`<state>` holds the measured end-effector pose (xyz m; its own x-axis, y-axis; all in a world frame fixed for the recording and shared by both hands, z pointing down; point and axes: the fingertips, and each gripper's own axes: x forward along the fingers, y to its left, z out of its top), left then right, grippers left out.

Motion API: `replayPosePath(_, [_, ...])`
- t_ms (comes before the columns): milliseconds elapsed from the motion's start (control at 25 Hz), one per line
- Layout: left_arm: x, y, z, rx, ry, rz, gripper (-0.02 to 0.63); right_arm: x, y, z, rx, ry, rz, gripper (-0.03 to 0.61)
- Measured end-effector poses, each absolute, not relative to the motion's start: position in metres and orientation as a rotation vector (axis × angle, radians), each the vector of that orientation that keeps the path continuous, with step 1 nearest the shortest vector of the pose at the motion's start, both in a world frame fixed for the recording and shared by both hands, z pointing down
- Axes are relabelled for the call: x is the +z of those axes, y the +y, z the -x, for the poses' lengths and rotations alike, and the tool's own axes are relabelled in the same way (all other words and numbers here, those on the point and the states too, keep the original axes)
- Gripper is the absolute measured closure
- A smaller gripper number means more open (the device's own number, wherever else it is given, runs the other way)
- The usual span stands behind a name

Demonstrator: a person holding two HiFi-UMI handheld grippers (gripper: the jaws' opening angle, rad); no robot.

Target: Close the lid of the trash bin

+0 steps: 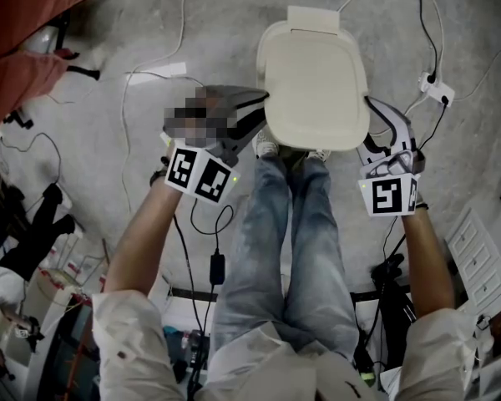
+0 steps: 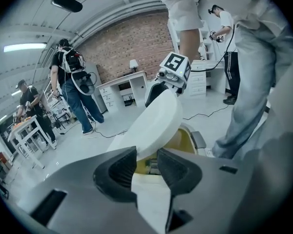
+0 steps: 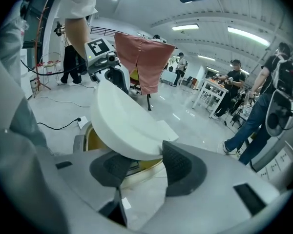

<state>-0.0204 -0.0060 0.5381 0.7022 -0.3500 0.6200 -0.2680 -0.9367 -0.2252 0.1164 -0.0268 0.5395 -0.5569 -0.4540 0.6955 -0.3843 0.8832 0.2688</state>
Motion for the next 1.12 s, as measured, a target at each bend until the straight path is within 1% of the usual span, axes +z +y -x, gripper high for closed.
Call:
replayPosePath(720, [0.561,0.013,0.019,-1.129,0.289,2.812,0.440,0.564,-0.006,-0.116,-0.153,-2.163,-0.347,0.288])
replayPosePath(920, [0.567,0.020,0.019,-1.157,0.233,2.795,0.432,0.571,0.005,-0.116,-0.137,-2.144,-0.274,0.248])
replayPosePath(1120, [0.571,0.023,0.019,-1.174,0.204,2.794,0.426,0.575,0.010,-0.116,-0.121,-2.144,-0.231,0.224])
